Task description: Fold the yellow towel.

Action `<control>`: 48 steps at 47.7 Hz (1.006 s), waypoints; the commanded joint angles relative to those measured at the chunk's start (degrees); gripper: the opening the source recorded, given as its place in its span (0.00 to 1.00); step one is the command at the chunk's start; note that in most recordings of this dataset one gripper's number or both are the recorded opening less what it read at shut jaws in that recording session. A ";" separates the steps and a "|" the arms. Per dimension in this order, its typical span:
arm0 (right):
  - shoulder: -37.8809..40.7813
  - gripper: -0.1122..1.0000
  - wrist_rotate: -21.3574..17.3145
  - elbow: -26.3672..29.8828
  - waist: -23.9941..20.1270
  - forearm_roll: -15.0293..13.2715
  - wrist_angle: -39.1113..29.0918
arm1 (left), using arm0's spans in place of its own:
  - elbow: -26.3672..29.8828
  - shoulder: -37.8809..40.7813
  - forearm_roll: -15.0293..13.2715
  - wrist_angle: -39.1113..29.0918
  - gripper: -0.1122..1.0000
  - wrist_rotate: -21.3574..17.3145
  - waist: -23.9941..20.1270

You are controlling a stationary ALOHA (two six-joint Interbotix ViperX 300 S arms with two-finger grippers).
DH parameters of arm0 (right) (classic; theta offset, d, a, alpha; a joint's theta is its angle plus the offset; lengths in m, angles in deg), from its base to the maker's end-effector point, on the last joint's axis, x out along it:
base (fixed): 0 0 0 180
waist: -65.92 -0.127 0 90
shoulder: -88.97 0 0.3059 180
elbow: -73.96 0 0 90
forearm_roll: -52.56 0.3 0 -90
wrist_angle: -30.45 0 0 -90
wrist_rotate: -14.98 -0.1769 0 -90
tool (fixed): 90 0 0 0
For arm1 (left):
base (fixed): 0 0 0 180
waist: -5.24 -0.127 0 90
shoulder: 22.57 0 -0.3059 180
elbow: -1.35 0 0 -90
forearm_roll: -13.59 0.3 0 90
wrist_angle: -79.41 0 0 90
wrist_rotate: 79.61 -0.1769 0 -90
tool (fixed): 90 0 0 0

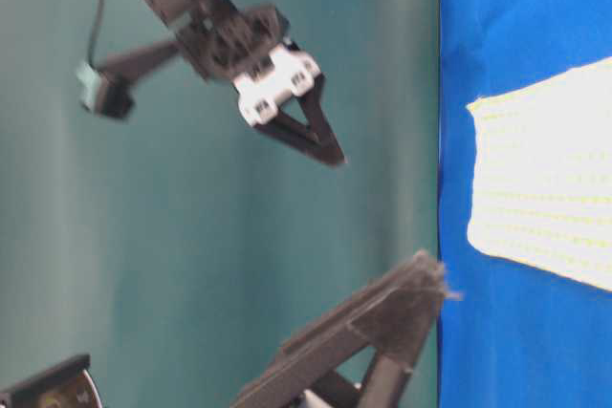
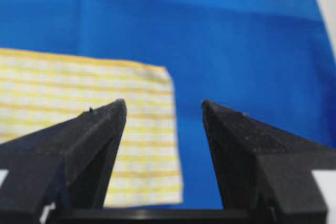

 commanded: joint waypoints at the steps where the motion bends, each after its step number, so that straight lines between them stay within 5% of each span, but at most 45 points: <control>1: -5.01 0.67 -0.18 -2.81 -1.85 0.00 2.64 | -0.62 -2.46 0.18 1.23 0.57 -0.18 -2.02; 22: -16.52 0.67 -1.05 -14.85 -12.57 0.70 9.32 | -5.01 -6.06 0.18 4.92 0.67 -6.94 -9.49; 38: -16.26 0.67 -1.05 -15.47 -12.74 0.97 10.20 | -5.36 -6.15 0.18 5.62 0.69 -7.12 -10.11; 48: -13.71 0.71 -1.05 -13.89 -8.35 1.05 10.02 | -4.66 -5.54 0.26 5.62 0.71 -10.55 -15.64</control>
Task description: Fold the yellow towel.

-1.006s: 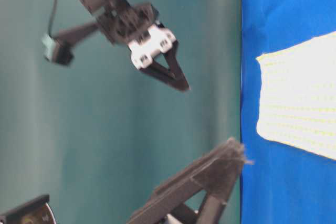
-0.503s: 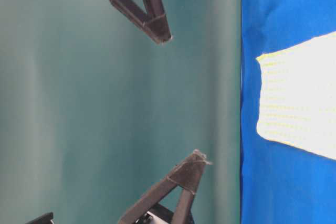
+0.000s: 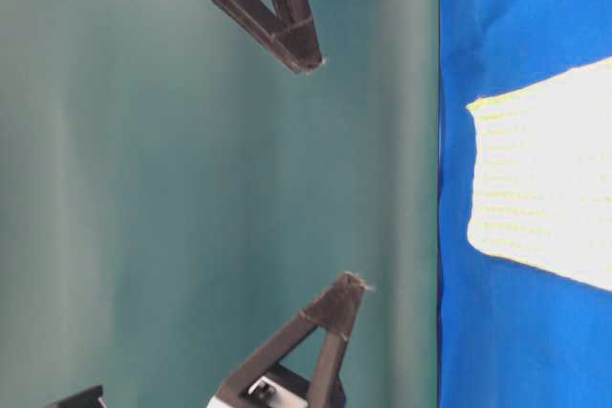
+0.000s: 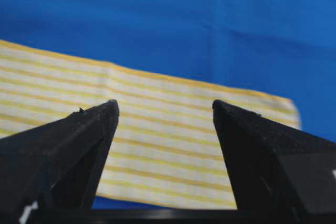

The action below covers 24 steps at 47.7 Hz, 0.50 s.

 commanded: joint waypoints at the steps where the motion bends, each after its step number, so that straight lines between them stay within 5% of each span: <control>1: 1.14 0.72 -0.09 2.20 2.64 0.18 0.35 | 1.41 -0.53 0.18 0.53 0.72 -2.02 -3.08; 9: 4.66 0.80 -0.09 3.96 7.03 0.26 0.18 | 2.64 1.14 0.18 1.05 0.82 -6.06 -9.32; 24: 14.85 0.80 -0.09 7.56 13.89 1.93 0.18 | 5.19 9.32 0.18 5.54 0.88 -7.12 -17.40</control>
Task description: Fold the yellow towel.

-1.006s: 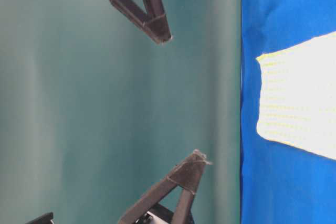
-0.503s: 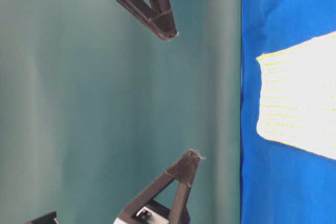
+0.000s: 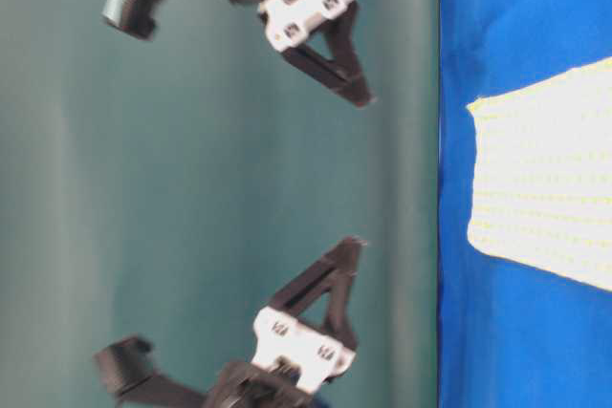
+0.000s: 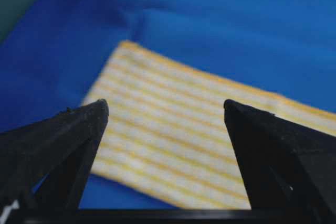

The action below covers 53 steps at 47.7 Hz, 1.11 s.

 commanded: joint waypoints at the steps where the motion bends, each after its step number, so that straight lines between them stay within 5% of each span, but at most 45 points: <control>1: 2.55 0.80 -0.09 2.20 1.49 0.79 0.35 | 1.85 2.20 0.18 1.93 0.88 -0.09 -1.58; 20: 15.12 0.80 -0.09 7.38 5.36 3.69 0.62 | 5.62 16.00 0.09 8.79 0.88 0.26 -8.09; 37: 22.68 0.79 -0.09 10.81 5.36 8.61 0.26 | 8.79 23.20 0.09 9.05 0.83 0.79 -9.32; 44: 23.55 0.71 -0.09 10.99 5.36 11.07 0.09 | 9.67 25.66 0.00 8.70 0.61 0.18 -9.67; 53: 23.55 0.25 -0.09 10.81 5.19 11.69 0.44 | 10.11 26.54 0.00 8.70 0.17 0.00 -9.84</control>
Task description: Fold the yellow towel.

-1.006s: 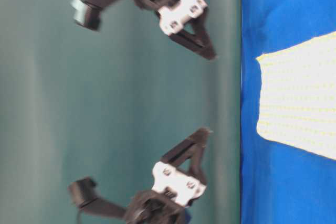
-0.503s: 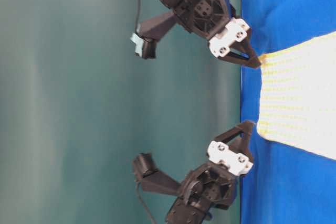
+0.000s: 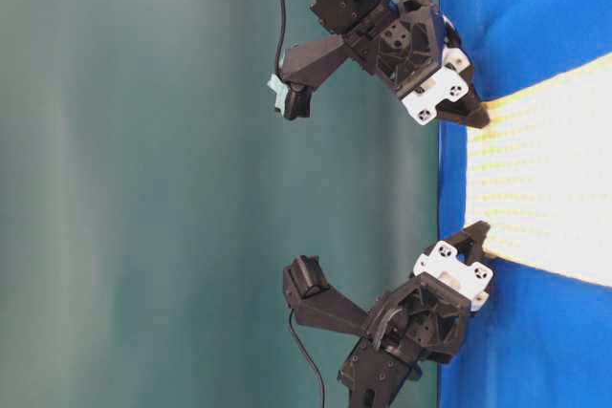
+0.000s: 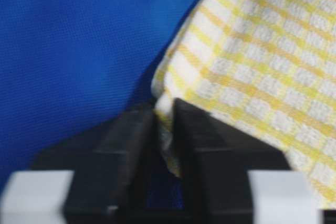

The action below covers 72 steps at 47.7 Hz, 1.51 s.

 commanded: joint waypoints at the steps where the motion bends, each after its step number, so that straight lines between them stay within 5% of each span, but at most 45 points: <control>1: -0.53 0.21 0.18 0.53 -0.26 0.53 0.09 | 0.62 -0.44 -0.26 0.00 0.15 -0.18 -0.53; 4: -0.62 0.14 0.18 0.53 -0.26 0.88 0.26 | 0.79 -0.53 -0.26 0.00 0.14 -0.18 -0.79; 58: -11.25 0.14 0.35 -2.90 -0.44 2.02 1.05 | 0.00 -10.99 -0.09 -3.96 0.14 -1.41 0.35; 72: -19.86 0.14 0.18 -8.53 -8.26 2.46 1.14 | -4.75 -18.28 -0.09 -4.48 0.14 -1.05 7.38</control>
